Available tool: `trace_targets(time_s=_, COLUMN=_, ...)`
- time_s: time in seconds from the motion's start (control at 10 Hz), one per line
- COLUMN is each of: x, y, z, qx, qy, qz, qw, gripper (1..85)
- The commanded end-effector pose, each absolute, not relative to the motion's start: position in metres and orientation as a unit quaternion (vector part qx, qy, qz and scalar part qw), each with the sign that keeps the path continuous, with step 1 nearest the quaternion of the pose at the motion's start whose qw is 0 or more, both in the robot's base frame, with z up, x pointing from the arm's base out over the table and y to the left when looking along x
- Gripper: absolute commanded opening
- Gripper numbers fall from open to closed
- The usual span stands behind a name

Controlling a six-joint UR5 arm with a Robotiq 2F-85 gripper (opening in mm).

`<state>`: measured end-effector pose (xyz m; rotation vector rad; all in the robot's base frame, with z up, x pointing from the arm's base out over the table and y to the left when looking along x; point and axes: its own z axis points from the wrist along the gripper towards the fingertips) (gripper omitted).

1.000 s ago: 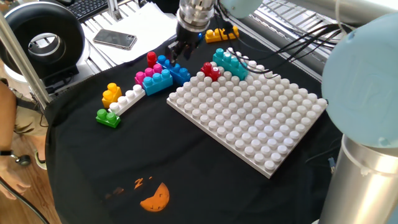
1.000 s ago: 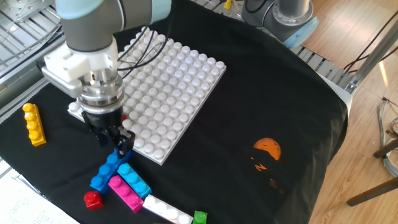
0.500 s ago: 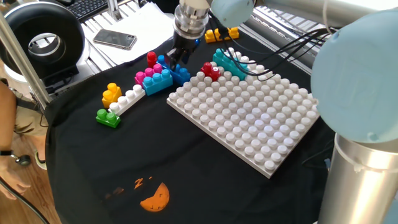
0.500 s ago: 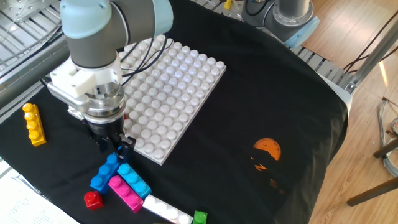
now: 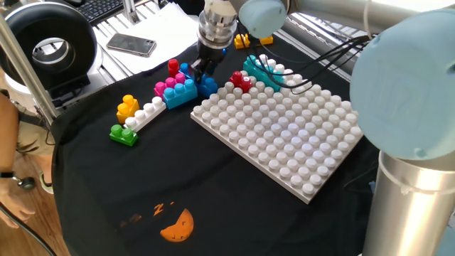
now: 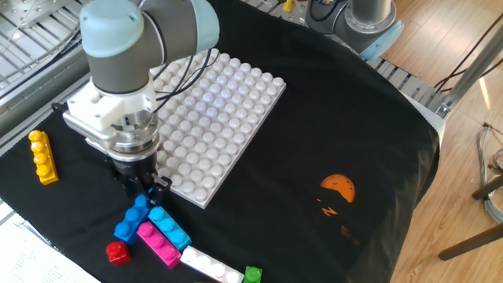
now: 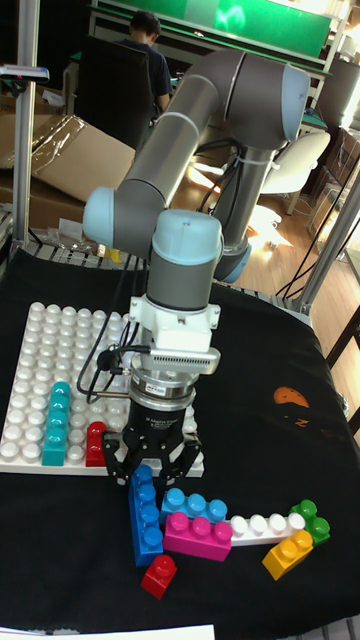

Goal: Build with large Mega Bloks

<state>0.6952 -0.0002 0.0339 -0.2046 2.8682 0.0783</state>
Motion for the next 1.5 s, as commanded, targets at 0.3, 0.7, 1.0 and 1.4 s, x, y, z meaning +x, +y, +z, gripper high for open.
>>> trace_targets(time_s=0.3, x=0.703, y=0.002, z=0.023, qx=-0.061, qy=0.987, qz=0.035, qw=0.141, gripper=27.7)
trace_targets(time_s=0.7, x=0.678, y=-0.018, z=0.072, qx=-0.039, qy=0.991, qz=0.05, qw=0.114, gripper=6.3)
trace_targets(time_s=1.0, x=0.649, y=-0.027, z=0.098, qx=-0.029, qy=0.993, qz=0.048, qw=0.1, gripper=1.3)
trace_targets(time_s=1.4, x=0.594, y=-0.038, z=0.113, qx=-0.074, qy=0.993, qz=0.049, qw=0.081, gripper=1.3)
